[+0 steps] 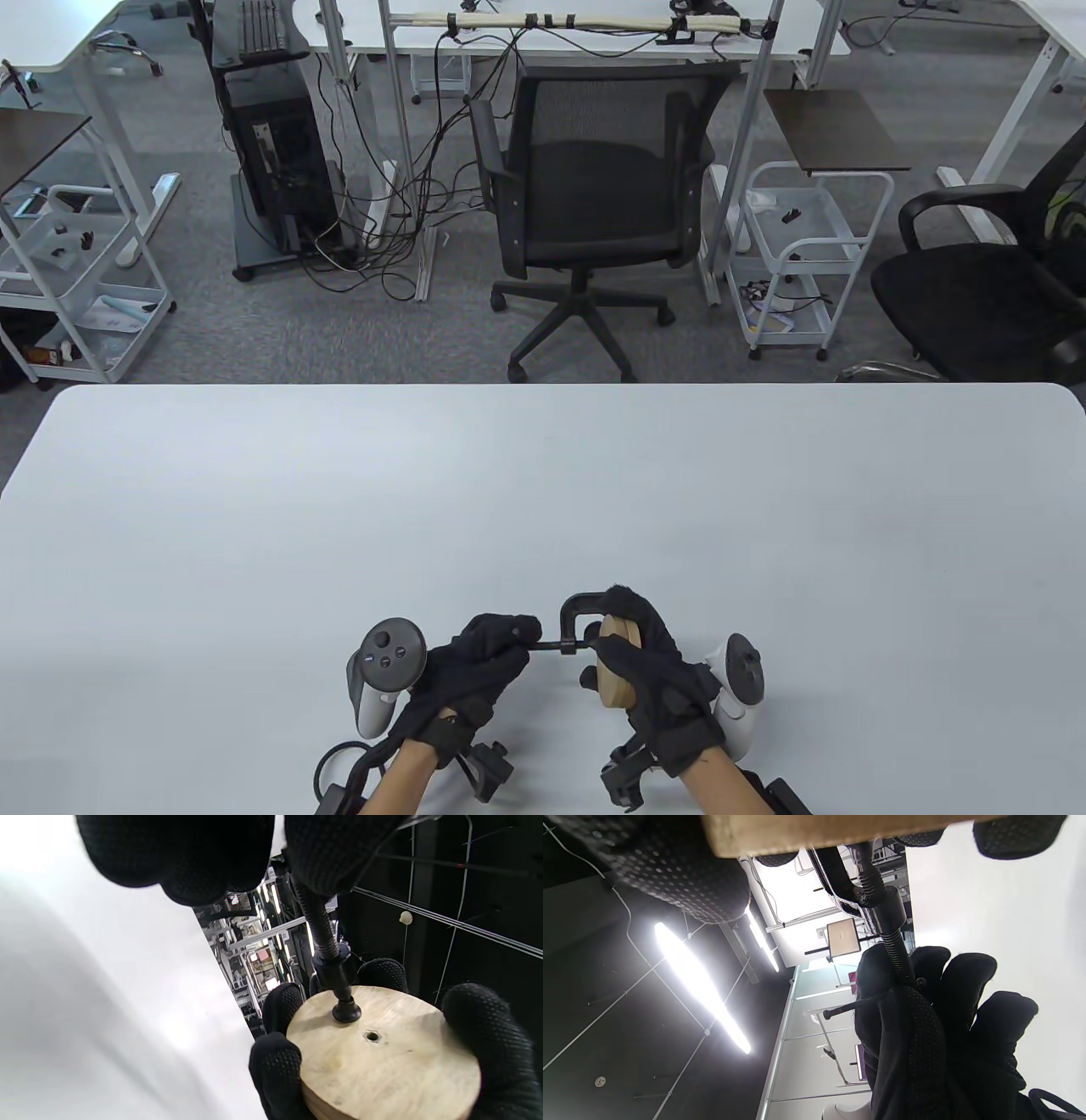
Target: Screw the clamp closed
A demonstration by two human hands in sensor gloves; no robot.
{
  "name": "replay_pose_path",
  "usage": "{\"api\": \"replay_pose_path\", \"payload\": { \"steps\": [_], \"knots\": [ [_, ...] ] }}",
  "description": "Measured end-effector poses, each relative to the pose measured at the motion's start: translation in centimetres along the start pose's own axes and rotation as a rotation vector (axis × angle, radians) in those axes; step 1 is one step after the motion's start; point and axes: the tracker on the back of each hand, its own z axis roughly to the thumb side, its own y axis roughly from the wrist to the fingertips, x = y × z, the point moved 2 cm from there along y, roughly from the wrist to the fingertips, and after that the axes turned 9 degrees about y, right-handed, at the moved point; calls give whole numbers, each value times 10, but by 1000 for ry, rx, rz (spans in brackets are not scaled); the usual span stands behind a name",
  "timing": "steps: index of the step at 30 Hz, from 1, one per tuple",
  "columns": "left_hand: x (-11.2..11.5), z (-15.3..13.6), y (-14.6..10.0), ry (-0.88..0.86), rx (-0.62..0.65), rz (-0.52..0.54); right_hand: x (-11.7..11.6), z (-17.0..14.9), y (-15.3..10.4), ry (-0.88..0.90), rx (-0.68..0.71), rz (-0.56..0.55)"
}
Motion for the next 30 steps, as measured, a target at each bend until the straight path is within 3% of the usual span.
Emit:
{"api": "replay_pose_path", "payload": {
  "steps": [16, 23, 27, 30],
  "knots": [
    [-2, -2, -1, 3, -30, -27, 2, 0, 0, 29, -6, -28],
    [-9, -12, -6, 56, -150, 58, 2, 1, 0, 28, 13, -23],
    [1, -19, -4, -11, -183, -66, -2, 0, 0, 33, 16, 4],
    [4, -21, -3, -134, -178, -75, -5, -1, 0, 19, 16, 24]
  ]
}}
